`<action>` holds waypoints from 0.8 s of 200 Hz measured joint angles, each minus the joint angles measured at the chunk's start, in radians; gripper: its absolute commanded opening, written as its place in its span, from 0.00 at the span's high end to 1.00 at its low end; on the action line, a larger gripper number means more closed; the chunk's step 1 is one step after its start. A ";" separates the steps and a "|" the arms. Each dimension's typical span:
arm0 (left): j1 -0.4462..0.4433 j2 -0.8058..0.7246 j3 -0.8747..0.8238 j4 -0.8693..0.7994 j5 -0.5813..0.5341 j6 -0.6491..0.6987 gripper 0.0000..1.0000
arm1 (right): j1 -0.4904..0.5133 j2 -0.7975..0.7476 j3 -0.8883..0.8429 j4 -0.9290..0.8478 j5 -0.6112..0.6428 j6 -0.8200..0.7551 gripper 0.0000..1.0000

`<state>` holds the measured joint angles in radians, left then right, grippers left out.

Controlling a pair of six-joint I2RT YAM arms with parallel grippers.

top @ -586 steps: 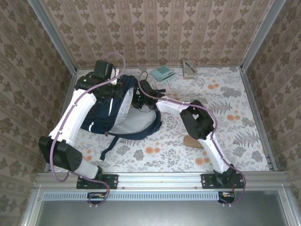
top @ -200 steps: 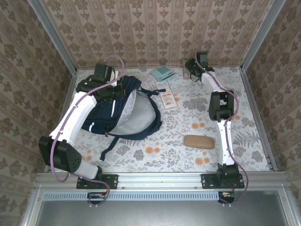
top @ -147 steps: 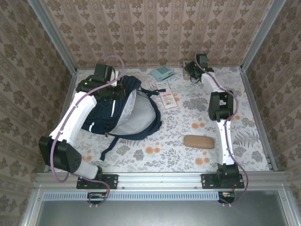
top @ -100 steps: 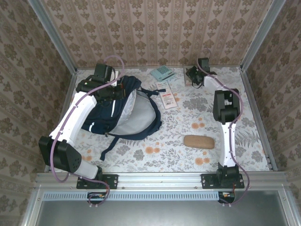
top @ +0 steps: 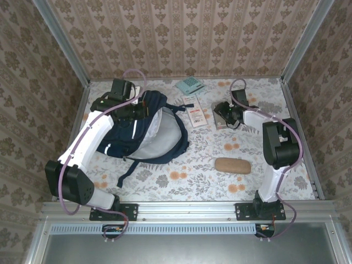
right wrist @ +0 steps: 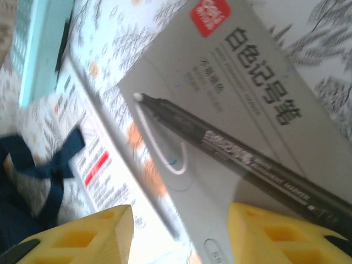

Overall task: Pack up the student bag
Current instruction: Move the pencil case to the top-right of the table, then pick up the pencil case from the top-right of the table.

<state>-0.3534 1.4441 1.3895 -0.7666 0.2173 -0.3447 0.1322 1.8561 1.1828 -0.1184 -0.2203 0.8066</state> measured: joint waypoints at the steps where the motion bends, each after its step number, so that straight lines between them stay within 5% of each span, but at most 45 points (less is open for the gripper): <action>1: 0.000 0.000 -0.001 0.000 0.000 0.000 1.00 | 0.003 -0.006 0.000 -0.007 0.001 -0.004 0.39; 16: 0.000 -0.004 -0.010 0.008 0.005 0.000 1.00 | 0.021 -0.068 0.000 -0.072 0.030 -0.077 0.28; 24: 0.001 -0.007 -0.014 0.011 0.006 0.000 1.00 | 0.026 -0.103 0.000 -0.106 0.053 -0.117 0.03; 27: 0.001 -0.008 -0.016 0.012 0.007 0.000 1.00 | 0.029 -0.117 0.000 -0.120 0.060 -0.143 0.01; 82: 0.002 -0.040 -0.041 0.024 0.008 0.000 1.00 | 0.031 -0.217 -0.051 -0.214 0.148 -0.379 0.00; 160: 0.002 -0.053 -0.044 0.022 0.003 0.000 1.00 | 0.090 -0.074 -0.021 -0.304 0.272 -0.548 0.01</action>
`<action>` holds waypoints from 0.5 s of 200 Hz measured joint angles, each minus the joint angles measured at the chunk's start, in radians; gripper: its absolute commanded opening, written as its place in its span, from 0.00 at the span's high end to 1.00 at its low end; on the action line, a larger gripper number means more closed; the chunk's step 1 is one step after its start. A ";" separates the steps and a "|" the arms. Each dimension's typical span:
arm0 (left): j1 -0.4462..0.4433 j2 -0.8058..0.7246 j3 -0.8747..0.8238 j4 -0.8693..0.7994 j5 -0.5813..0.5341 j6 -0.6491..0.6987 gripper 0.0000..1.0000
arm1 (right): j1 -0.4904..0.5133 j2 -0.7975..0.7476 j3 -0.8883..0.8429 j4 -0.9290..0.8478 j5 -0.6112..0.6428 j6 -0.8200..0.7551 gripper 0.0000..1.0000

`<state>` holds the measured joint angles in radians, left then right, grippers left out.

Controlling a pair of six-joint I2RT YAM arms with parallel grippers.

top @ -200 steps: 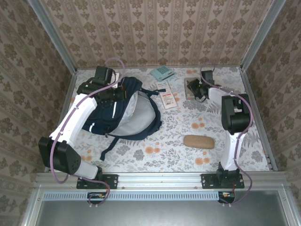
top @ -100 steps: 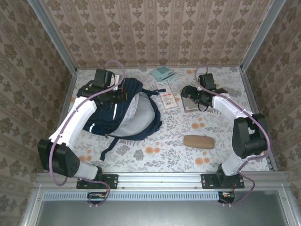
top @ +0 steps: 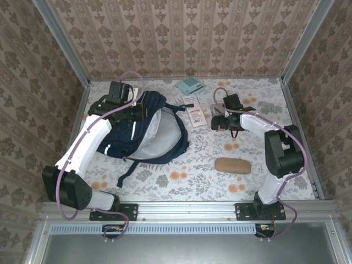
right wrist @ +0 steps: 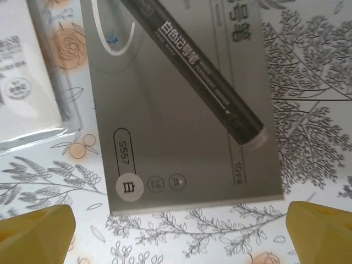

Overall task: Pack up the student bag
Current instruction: Pick up the pencil case from the top-right of the table.

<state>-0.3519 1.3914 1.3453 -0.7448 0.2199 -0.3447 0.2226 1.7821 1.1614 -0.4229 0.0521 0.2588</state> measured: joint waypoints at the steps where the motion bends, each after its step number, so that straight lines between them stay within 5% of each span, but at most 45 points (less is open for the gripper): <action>1: 0.000 0.000 0.000 0.000 0.000 0.000 1.00 | 0.001 0.005 0.003 -0.003 0.002 -0.001 0.00; 100: 0.000 -0.013 -0.006 -0.003 -0.007 0.000 0.99 | 0.007 0.101 0.129 -0.094 0.068 -0.029 0.00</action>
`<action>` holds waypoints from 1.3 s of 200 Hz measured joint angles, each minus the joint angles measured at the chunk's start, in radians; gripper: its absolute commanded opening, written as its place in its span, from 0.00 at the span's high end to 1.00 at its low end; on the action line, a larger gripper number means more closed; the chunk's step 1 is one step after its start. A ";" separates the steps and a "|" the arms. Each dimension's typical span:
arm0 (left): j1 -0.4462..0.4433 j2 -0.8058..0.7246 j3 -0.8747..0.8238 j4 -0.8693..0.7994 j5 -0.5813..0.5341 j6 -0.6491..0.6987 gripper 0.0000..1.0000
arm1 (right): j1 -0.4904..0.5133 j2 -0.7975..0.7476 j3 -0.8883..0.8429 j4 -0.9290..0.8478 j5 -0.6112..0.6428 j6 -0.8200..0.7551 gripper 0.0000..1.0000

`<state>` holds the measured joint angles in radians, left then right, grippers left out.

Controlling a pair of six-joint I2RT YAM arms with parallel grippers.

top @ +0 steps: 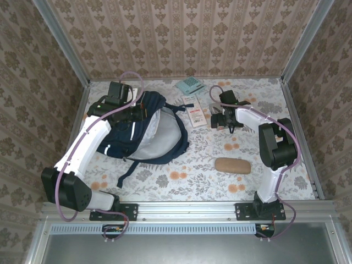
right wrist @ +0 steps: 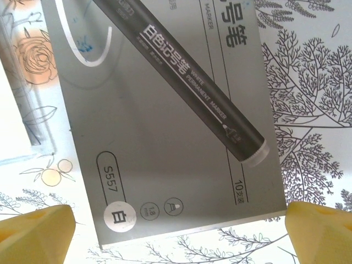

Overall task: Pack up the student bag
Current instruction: Pick up the pencil case from the top-right of the table.

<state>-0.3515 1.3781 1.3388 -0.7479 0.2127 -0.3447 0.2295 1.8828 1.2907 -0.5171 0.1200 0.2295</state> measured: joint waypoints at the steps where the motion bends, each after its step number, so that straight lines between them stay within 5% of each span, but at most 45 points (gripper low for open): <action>1: 0.000 0.000 0.000 0.000 0.000 0.000 0.99 | 0.000 0.000 0.000 0.000 0.000 0.000 0.00; 180: 0.013 -0.012 -0.005 -0.006 0.002 0.000 0.99 | 0.001 0.116 0.089 -0.051 0.031 -0.143 0.00; 215: 0.013 -0.012 -0.005 -0.006 0.002 0.000 0.99 | 0.001 0.122 0.090 -0.060 0.031 -0.147 0.14; 260: 0.013 -0.012 -0.005 -0.006 0.002 0.000 0.98 | 0.012 0.085 0.059 -0.059 0.032 -0.146 0.14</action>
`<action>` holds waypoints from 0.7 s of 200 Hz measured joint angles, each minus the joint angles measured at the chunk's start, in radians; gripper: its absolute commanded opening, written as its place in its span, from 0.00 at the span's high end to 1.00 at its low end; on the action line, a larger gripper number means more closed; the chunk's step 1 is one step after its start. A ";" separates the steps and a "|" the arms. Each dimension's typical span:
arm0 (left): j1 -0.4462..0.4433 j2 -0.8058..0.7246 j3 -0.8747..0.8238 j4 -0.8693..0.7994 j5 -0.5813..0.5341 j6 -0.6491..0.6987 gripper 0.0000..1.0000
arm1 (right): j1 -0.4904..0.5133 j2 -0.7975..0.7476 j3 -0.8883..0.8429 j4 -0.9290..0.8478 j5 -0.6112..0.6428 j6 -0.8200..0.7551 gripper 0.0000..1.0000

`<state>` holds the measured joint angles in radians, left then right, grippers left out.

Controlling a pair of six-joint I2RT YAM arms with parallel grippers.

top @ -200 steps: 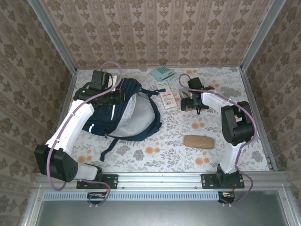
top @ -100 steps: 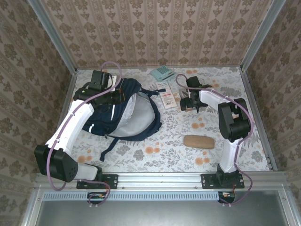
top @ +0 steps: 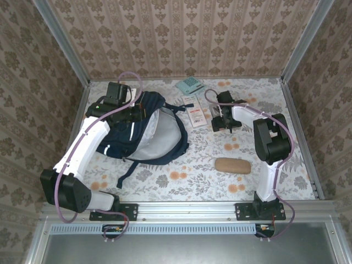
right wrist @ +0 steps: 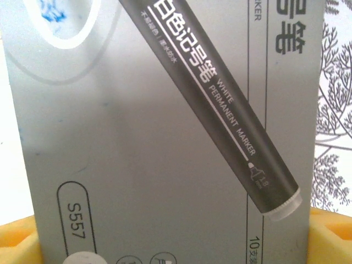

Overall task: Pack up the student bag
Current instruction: Pick up the pencil case from the top-right of the table, then place the pencil case in the student bag.

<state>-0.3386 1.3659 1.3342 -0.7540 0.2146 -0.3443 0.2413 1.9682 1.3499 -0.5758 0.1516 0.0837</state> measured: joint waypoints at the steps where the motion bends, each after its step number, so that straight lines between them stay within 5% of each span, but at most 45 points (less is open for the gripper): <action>1: 0.000 0.000 0.000 0.000 0.000 0.000 0.98 | 0.000 -0.001 -0.001 0.000 0.000 0.001 0.15; 84: 0.007 0.000 0.000 0.002 0.006 0.000 0.98 | 0.187 -0.261 -0.038 -0.021 0.002 0.036 0.18; 140: 0.008 0.000 0.001 0.008 0.015 -0.008 0.98 | 0.388 -0.272 0.012 -0.050 -0.024 0.142 0.18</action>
<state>-0.3302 1.3659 1.3350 -0.7464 0.2298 -0.3523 0.6292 1.6966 1.3617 -0.6254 0.1272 0.2256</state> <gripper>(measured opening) 0.045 0.827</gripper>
